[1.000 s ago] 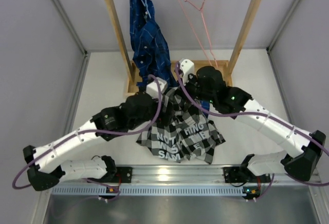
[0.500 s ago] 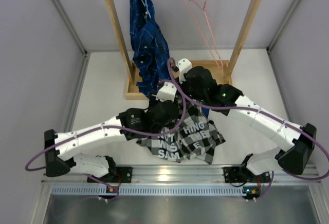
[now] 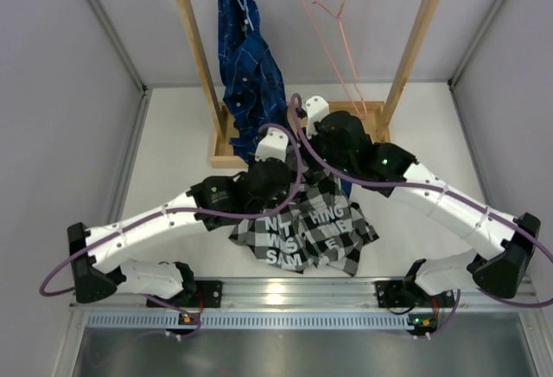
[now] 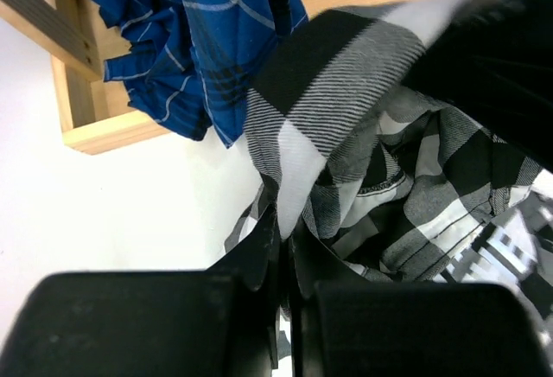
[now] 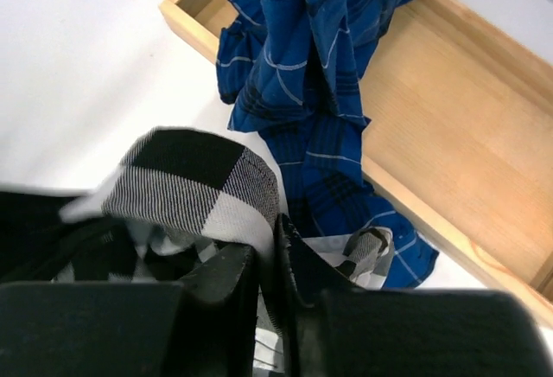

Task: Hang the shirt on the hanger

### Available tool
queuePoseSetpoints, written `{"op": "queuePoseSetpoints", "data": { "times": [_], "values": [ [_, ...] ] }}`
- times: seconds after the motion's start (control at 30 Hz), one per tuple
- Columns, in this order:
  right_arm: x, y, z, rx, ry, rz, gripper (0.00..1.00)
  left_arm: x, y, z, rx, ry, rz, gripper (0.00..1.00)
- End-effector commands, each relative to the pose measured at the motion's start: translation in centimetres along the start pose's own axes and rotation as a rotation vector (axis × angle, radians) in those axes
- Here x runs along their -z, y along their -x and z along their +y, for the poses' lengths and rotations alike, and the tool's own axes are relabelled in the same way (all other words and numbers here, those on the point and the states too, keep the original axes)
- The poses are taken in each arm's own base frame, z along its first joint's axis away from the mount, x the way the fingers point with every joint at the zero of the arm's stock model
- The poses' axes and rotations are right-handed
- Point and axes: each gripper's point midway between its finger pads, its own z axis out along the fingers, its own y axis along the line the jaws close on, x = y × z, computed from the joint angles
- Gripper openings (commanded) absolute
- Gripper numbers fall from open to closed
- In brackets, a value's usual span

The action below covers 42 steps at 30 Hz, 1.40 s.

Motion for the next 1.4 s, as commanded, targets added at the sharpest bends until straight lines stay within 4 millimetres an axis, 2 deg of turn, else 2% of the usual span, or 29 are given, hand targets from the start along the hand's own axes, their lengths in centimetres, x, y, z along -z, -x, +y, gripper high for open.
{"op": "queuePoseSetpoints", "data": {
  "times": [0.0,0.03,0.1,0.13,0.17,0.2,0.27,0.33,0.37,0.43,0.47,0.5,0.53,0.57,0.6,0.67,0.7,0.83,0.9,1.07,1.3,1.37],
  "values": [
    [4.0,4.3,0.4,-0.042,0.058,-0.138,0.13,2.9,6.0,1.9,0.113,-0.086,-0.120,0.00],
    [5.3,5.2,0.5,-0.037,0.081,-0.175,0.29,3.7,6.9,2.0,0.122,-0.140,-0.122,0.00],
    [7.2,6.7,0.8,-0.036,0.120,-0.225,0.49,3.5,8.3,3.7,0.128,-0.131,-0.116,0.00],
    [8.6,7.6,0.3,-0.039,0.113,-0.262,0.52,3.7,8.6,3.2,0.120,-0.178,-0.084,0.00],
    [9.2,7.6,-0.7,-0.044,0.069,-0.259,0.55,3.2,8.7,3.7,0.122,-0.178,-0.069,0.00],
    [10.5,8.7,-2.0,-0.057,0.034,-0.292,0.55,3.2,8.6,3.4,0.121,-0.202,-0.054,0.00],
    [11.7,9.5,-3.8,-0.071,-0.025,-0.306,0.61,3.2,7.4,2.1,0.132,-0.275,-0.009,0.00],
    [13.4,10.8,-6.5,-0.091,-0.110,-0.324,0.64,3.2,6.1,1.3,0.140,-0.318,0.032,0.00],
    [14.1,11.5,-8.8,-0.097,-0.188,-0.321,0.69,3.5,5.8,0.8,0.158,-0.348,0.046,0.00],
    [14.3,11.9,-11.2,-0.119,-0.244,-0.304,0.72,3.5,5.1,0.8,0.168,-0.354,0.060,0.00],
    [14.9,12.9,-11.8,-0.126,-0.233,-0.322,0.73,3.6,4.4,0.8,0.172,-0.361,0.064,0.00],
    [14.2,12.5,-14.0,-0.143,-0.278,-0.293,0.74,3.7,4.1,0.9,0.174,-0.362,0.067,0.00],
    [13.9,12.6,-14.7,-0.152,-0.281,-0.286,0.74,3.7,3.7,1.0,0.175,-0.359,0.069,0.00],
    [13.3,12.8,-14.5,-0.152,-0.232,-0.283,0.75,3.5,2.8,1.2,0.177,-0.352,0.084,0.00],
    [12.4,12.7,-15.0,-0.161,-0.214,-0.268,0.75,3.7,2.8,1.4,0.186,-0.350,0.077,0.00],
    [11.3,13.1,-14.6,-0.157,-0.165,-0.257,0.74,4.0,2.4,1.4,0.194,-0.362,0.082,0.00],
    [9.9,12.8,-14.8,-0.154,-0.155,-0.231,0.73,4.1,2.0,1.2,0.192,-0.377,0.093,0.00],
    [7.6,12.7,-15.5,-0.149,-0.162,-0.195,0.68,4.7,1.8,1.8,0.196,-0.377,0.077,0.00],
    [6.7,13.0,-15.6,-0.145,-0.148,-0.189,0.62,4.5,1.1,1.9,0.194,-0.367,0.089,0.00],
    [5.5,12.8,-16.9,-0.136,-0.199,-0.165,0.43,4.0,0.0,2.1,0.193,-0.351,0.110,0.00],
    [5.4,12.5,-17.3,-0.136,-0.225,-0.153,0.33,3.4,-0.7,1.9,0.187,-0.345,0.124,0.00],
    [5.3,12.4,-17.3,-0.136,-0.226,-0.151,0.26,3.2,-1.0,1.7,0.184,-0.348,0.131,0.00]
  ]
}}
